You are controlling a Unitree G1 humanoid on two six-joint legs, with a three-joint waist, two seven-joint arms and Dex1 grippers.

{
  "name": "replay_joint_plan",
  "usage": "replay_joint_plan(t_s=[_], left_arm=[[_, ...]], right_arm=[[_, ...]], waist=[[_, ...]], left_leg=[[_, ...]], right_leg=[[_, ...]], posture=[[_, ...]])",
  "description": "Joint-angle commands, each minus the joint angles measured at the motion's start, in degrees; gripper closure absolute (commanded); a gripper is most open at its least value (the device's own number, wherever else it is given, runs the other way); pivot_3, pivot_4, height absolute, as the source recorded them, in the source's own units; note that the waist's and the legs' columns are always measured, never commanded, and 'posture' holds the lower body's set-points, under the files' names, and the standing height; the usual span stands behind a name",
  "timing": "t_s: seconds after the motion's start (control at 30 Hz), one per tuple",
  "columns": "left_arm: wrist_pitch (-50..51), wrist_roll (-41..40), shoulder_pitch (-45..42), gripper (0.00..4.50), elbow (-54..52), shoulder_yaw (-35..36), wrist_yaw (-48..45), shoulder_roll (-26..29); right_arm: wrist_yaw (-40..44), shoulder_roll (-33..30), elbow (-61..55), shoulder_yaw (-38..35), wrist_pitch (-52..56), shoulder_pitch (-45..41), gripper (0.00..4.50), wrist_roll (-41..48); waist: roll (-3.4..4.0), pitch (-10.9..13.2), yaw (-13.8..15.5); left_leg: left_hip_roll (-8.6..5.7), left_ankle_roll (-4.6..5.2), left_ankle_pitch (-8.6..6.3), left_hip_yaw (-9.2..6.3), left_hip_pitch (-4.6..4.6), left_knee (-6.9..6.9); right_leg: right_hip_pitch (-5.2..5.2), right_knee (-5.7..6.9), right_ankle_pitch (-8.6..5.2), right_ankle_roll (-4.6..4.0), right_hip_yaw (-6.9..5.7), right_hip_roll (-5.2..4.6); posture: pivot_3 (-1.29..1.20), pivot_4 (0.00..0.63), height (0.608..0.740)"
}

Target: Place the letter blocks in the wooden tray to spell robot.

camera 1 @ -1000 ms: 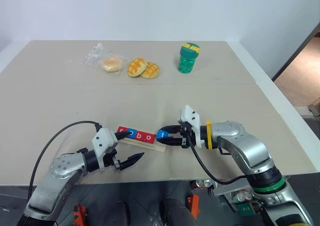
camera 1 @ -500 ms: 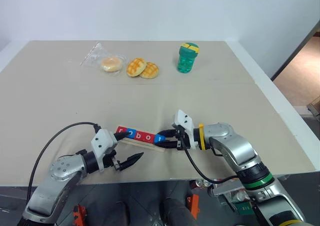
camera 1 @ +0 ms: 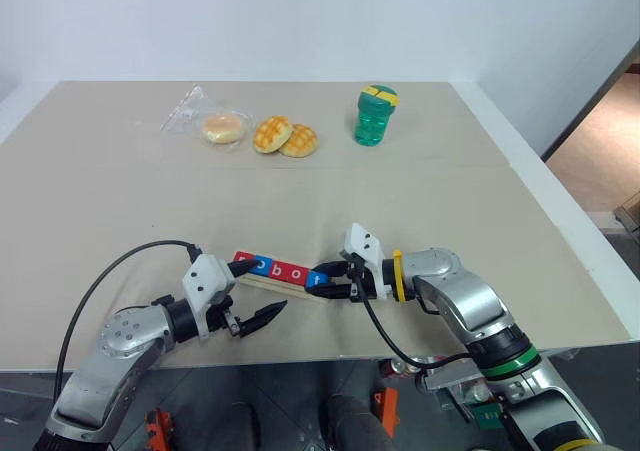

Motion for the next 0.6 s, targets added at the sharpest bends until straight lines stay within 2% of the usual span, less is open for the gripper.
replay_joint_plan(t_s=[0.03, 0.1, 0.13, 0.17, 0.33, 0.6], left_arm=[[0.1, -0.5, -0.5, 0.00, -2.2, 0.8, 0.2, 0.2], [0.3, -0.8, -0.5, 0.00, -2.5, 0.8, 0.2, 0.1], [0.5, -1.4, -0.6, 0.00, -2.8, 0.9, 0.2, -0.1], [0.9, -2.2, -0.6, 0.00, -3.1, 1.0, 0.0, -0.3], [2.8, -5.7, 0.1, 0.00, -4.8, 1.4, -1.0, -0.1], [2.6, -5.3, 0.4, 0.00, -4.7, 0.8, -1.4, 0.8]], right_arm=[[-0.2, 0.3, 0.2, -0.8, -0.9, -0.5, 3.23, -0.4], [0.0, 0.2, 0.5, -0.9, -1.4, -0.7, 3.23, -0.5], [0.1, 0.2, 0.8, -1.0, -1.8, -1.0, 2.13, -0.6], [0.0, 0.3, 1.0, -1.2, -1.8, -1.3, 1.90, -0.5], [0.1, 0.4, 1.0, -1.7, -1.7, -1.9, 0.09, -0.3], [-1.4, 1.0, -3.7, -4.6, 3.3, -2.4, 0.03, 3.3]], waist=[[0.00, 0.0, 0.0], [0.00, 0.0, 0.0], [0.00, 0.0, 0.0], [0.00, 0.0, 0.0], [0.00, 0.0, 0.0], [0.01, 0.0, 0.0]], left_leg=[[0.01, 0.00, 0.00, 0.00, 0.00, 0.00], [0.02, 0.00, 0.00, 0.00, 0.02, 0.01], [0.02, 0.00, 0.01, 0.00, 0.02, 0.02], [0.02, 0.00, 0.01, 0.00, 0.02, 0.02], [0.01, 0.00, 0.01, 0.02, 0.01, 0.07], [0.01, 0.00, 0.01, 0.01, 0.01, 0.06]], right_leg=[[0.00, 0.00, 0.01, -0.01, 0.00, 0.00], [0.00, 0.00, 0.03, -0.02, -0.01, 0.01], [0.00, 0.00, 0.03, -0.03, -0.01, 0.01], [0.01, 0.00, 0.04, -0.03, -0.01, 0.01], [0.03, 0.00, 0.05, -0.01, 0.00, -0.01], [0.01, 0.00, 0.04, -0.02, -0.01, 0.00]], posture=[[0.00, 0.150, 0.740], [0.00, 0.150, 0.740], [0.00, 0.150, 0.740], [0.00, 0.150, 0.740], [0.00, 0.150, 0.740], [0.00, 0.150, 0.740]])
